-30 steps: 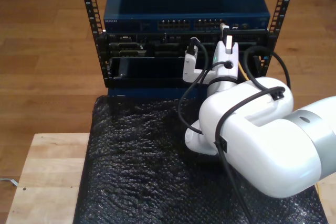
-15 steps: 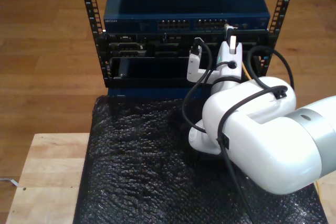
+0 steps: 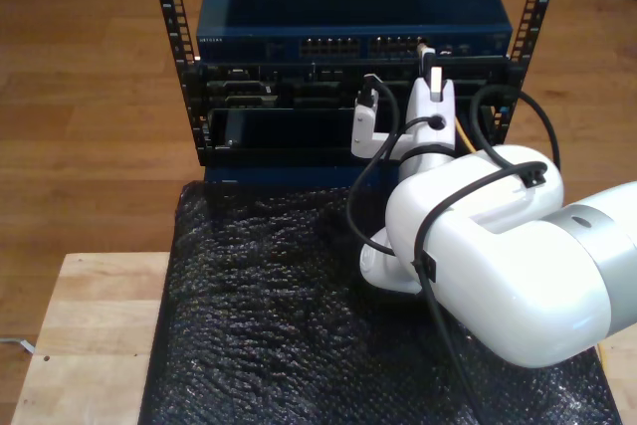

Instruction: Grab the cable and plug it in

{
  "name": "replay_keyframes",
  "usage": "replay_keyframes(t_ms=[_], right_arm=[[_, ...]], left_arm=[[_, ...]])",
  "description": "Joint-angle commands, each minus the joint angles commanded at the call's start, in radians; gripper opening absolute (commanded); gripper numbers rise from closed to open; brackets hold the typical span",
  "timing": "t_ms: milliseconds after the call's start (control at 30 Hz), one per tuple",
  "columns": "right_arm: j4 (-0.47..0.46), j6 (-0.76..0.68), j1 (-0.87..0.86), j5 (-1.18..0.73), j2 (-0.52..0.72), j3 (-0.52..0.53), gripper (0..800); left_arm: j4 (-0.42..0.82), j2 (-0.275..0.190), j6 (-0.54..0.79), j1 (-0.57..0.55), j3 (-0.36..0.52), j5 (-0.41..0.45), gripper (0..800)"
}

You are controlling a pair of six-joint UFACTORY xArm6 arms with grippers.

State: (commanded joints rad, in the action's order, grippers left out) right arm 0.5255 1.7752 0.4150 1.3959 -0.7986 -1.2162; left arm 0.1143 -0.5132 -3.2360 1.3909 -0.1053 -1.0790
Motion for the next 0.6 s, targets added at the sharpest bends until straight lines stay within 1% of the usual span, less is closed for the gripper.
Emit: replay_keyframes(t_ms=[600], right_arm=[[-0.003, 0.0, -0.014, 0.003, -0.002, -0.008, 0]], left_arm=[[0.0, 0.0, 0.0, 0.0, 0.0, 0.0, 800]])
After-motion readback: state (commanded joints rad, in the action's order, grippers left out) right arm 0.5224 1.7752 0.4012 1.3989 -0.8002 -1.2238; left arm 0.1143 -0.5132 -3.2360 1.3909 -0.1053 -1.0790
